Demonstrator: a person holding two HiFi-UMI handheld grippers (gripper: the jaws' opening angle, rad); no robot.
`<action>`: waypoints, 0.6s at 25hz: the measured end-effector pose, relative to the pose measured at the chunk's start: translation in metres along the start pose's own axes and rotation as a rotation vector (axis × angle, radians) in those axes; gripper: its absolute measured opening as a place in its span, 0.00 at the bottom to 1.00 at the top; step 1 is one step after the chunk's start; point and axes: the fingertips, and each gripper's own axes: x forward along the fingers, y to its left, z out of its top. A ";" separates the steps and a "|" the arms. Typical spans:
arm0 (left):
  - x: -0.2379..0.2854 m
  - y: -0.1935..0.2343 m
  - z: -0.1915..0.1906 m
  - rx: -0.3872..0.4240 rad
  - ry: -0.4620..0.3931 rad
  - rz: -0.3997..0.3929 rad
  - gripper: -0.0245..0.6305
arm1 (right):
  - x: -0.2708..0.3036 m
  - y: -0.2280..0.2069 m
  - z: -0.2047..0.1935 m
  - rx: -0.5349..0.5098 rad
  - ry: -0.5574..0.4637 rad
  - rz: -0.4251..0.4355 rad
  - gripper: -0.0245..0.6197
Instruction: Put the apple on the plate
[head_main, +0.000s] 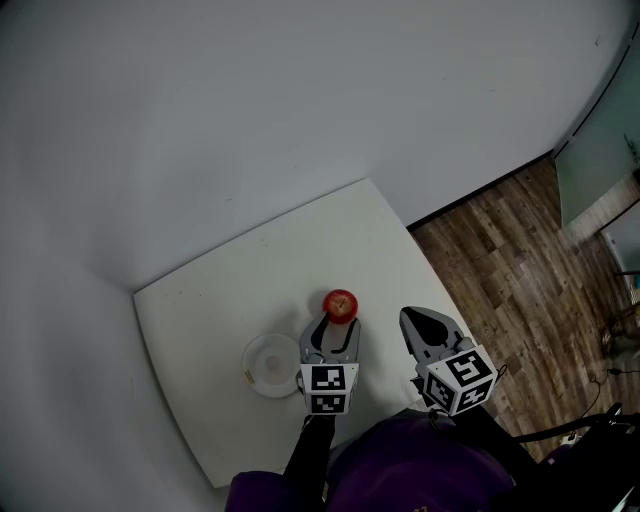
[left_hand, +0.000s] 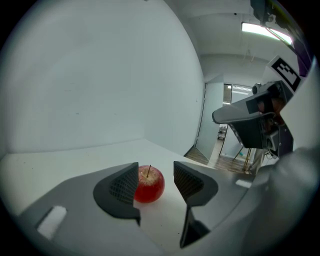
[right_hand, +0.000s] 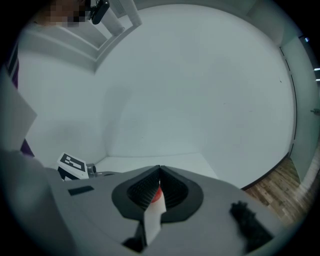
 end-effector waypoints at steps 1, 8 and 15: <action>0.002 0.001 0.000 0.009 0.002 0.000 0.36 | 0.001 0.000 0.000 0.001 0.002 -0.001 0.05; 0.015 0.006 -0.009 0.016 0.032 -0.006 0.44 | 0.006 -0.003 -0.002 0.000 0.011 -0.005 0.05; 0.027 0.012 -0.019 0.014 0.061 -0.001 0.49 | 0.009 -0.006 -0.003 0.005 0.020 -0.011 0.05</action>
